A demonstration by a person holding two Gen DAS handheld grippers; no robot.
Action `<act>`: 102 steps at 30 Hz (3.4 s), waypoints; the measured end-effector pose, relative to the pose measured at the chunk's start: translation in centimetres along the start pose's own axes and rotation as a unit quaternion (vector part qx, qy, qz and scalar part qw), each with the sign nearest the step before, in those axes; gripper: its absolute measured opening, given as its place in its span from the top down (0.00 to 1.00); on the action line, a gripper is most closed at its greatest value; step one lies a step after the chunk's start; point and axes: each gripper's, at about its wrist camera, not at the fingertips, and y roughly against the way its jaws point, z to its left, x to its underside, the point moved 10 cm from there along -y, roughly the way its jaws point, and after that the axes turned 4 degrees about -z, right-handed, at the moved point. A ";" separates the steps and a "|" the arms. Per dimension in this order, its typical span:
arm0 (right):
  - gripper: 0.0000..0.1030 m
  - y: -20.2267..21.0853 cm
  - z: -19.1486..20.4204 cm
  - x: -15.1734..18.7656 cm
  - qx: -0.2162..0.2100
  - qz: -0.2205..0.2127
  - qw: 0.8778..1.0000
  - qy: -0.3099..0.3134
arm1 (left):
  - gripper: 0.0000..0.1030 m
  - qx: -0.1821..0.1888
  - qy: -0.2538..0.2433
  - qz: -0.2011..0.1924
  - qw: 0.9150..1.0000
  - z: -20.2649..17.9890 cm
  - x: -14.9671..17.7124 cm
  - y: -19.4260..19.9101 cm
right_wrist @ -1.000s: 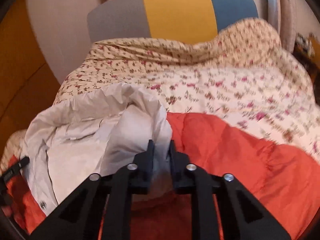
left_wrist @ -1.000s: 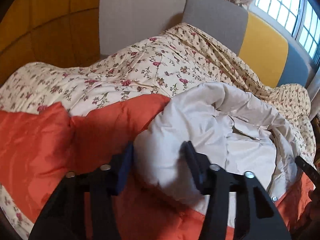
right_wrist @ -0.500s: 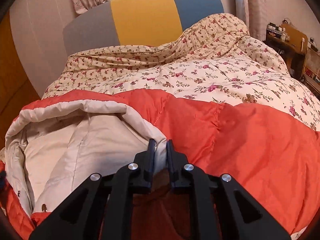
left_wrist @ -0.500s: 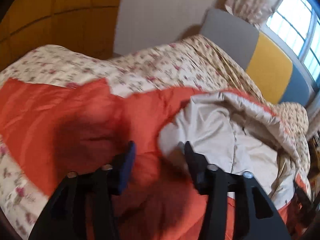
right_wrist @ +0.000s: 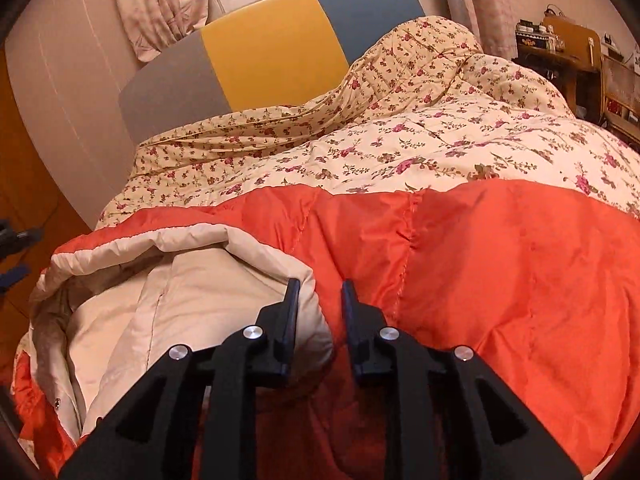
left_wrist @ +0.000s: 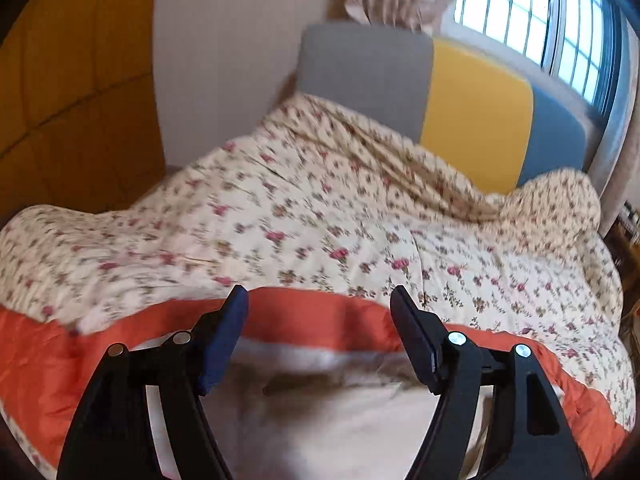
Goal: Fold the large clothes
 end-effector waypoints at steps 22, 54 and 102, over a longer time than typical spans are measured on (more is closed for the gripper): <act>0.61 6.3 5.9 -3.5 -0.058 -0.081 0.992 0.077 | 0.46 0.053 -0.035 0.058 0.996 1.5 11.8 -2.0; 0.67 -4.8 12.0 1.6 -0.023 0.034 0.984 0.172 | 0.23 0.043 -0.065 0.019 0.997 0.1 8.4 -4.0; 0.59 -5.0 14.5 2.6 -0.002 0.018 0.973 0.229 | 0.03 0.047 0.080 -0.050 0.994 11.7 8.7 9.3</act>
